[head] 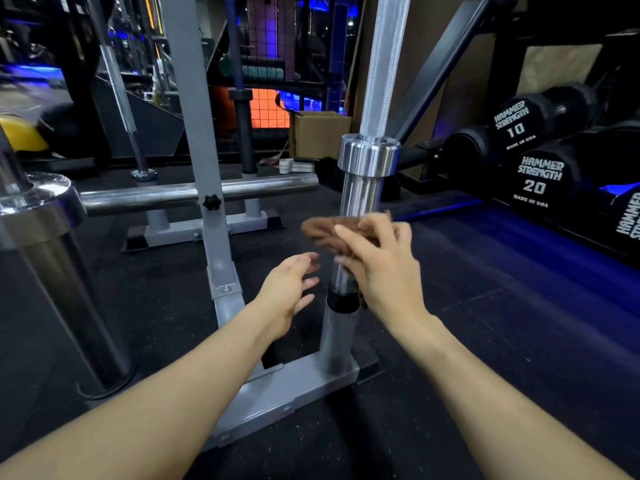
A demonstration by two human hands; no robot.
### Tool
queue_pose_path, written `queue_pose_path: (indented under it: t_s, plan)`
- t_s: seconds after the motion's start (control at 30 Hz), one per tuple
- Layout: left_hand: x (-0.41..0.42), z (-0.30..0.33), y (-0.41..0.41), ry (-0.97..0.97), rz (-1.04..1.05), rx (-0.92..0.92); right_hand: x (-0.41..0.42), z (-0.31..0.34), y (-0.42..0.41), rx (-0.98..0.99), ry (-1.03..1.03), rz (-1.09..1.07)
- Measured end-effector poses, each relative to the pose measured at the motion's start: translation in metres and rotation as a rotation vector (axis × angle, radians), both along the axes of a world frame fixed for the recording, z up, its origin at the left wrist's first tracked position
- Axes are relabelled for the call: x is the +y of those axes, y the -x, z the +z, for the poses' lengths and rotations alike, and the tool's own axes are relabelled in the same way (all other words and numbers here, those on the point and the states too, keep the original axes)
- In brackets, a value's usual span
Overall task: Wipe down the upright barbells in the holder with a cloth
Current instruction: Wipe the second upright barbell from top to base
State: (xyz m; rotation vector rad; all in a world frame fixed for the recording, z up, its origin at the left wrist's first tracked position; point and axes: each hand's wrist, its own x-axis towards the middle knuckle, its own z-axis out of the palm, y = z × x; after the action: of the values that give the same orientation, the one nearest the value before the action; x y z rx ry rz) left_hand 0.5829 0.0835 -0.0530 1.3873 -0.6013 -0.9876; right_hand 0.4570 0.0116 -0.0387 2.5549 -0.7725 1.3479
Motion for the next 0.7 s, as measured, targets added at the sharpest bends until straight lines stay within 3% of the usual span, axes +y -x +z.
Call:
queue_pose_path:
  t_s: [0.13, 0.23, 0.37, 0.5, 0.63, 0.7]
  plan:
    - [-0.005, 0.0, 0.001, 0.0, -0.011, 0.011, -0.004, 0.026, -0.005, -0.102, 0.031, -0.059]
    - [-0.009, -0.004, 0.002, -0.003, -0.005, 0.025, -0.009, 0.009, -0.008, -0.142, -0.008, 0.004]
    - [-0.008, -0.008, 0.002, -0.009, 0.022, 0.066, -0.007, -0.031, -0.001, -0.033, -0.084, 0.067]
    - [-0.004, -0.008, 0.001, -0.031, 0.017, 0.062, 0.0, -0.021, 0.003, -0.004, -0.123, 0.094]
    - [-0.008, -0.01, -0.004, -0.029, 0.005, 0.022, -0.004, 0.023, 0.003, -0.207, -0.069, 0.078]
    - [-0.011, -0.013, -0.003, -0.034, -0.012, 0.025, -0.007, 0.021, 0.003, -0.213, -0.08, 0.09]
